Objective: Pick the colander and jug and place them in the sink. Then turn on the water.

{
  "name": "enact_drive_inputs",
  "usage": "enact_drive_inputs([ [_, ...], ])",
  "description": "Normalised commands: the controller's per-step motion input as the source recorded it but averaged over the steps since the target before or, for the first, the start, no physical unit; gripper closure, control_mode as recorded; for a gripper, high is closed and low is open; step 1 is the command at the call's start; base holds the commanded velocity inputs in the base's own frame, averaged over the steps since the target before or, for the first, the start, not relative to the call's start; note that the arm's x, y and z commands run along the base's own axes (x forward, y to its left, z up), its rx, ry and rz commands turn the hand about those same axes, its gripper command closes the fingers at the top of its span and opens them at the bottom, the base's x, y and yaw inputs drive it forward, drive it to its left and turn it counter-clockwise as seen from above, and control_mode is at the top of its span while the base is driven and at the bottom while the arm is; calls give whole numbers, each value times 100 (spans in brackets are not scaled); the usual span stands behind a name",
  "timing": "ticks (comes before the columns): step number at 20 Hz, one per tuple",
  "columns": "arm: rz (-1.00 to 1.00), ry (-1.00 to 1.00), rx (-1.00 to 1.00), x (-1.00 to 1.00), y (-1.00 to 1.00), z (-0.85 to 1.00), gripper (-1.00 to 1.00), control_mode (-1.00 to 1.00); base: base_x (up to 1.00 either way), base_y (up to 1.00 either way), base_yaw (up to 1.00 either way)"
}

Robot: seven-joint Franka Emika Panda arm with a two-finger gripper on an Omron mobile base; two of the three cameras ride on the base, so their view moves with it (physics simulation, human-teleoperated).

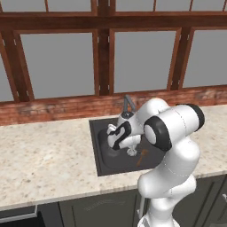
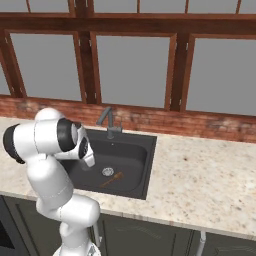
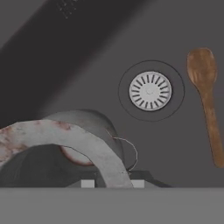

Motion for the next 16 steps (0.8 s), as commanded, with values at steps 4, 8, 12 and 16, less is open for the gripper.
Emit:
enact_drive_inputs([
  [4, 0, 0, 0, 10, 0, -34, 100, -100, 0, 0, 0],
  [8, 0, 0, 0, 21, 3, -26, 100, -100, 0, 0, 0],
  [12, 0, 0, 0, 18, 6, -29, 100, -100, 0, 0, 0],
  [16, 0, 0, 1, -10, 0, -35, -100, -100, 0, 0, 0],
])
